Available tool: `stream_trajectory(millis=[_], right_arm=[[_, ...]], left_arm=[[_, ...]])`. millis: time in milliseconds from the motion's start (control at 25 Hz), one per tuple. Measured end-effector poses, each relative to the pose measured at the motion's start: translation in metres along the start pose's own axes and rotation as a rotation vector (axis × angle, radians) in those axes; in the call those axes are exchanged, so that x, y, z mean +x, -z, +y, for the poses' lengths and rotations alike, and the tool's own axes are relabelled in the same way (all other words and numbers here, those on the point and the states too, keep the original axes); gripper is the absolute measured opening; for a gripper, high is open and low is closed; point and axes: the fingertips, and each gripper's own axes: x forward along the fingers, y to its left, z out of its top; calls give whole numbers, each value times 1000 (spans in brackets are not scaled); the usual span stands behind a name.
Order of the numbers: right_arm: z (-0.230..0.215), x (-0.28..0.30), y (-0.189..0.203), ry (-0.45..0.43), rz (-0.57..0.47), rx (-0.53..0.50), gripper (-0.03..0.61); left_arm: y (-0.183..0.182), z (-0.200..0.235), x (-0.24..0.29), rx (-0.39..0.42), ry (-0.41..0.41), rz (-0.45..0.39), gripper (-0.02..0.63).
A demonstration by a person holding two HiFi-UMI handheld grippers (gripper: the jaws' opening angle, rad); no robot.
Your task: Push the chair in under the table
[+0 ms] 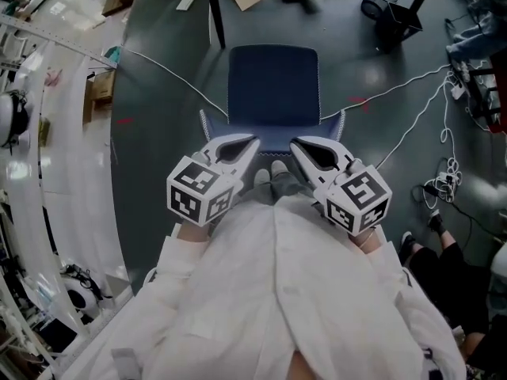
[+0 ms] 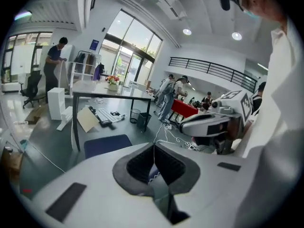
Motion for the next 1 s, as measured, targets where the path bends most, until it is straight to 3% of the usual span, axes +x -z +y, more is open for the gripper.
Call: stream_trajectory(millis=[160,360,680,840,920,1000], right_arm=[[-5,0,12,55,27,19,32],[-6,3,32,110,115,-51,34],[-6,6,56,108,200,-89,35],[-11,5,64,135,265,-157,39],[-12,8,62,150,274,-188,68],[-11,11,64,142,299,-217,146]], left_arm=[[9,-3,2,75,2,43,16],[28,4,5,211,-32,124,17],[45,4,9,307,-4,201,18],[49,-4,11,397,16,235,18],[52,-8,12,421,41,248,23],[56,-9,14,428,56,262,100]])
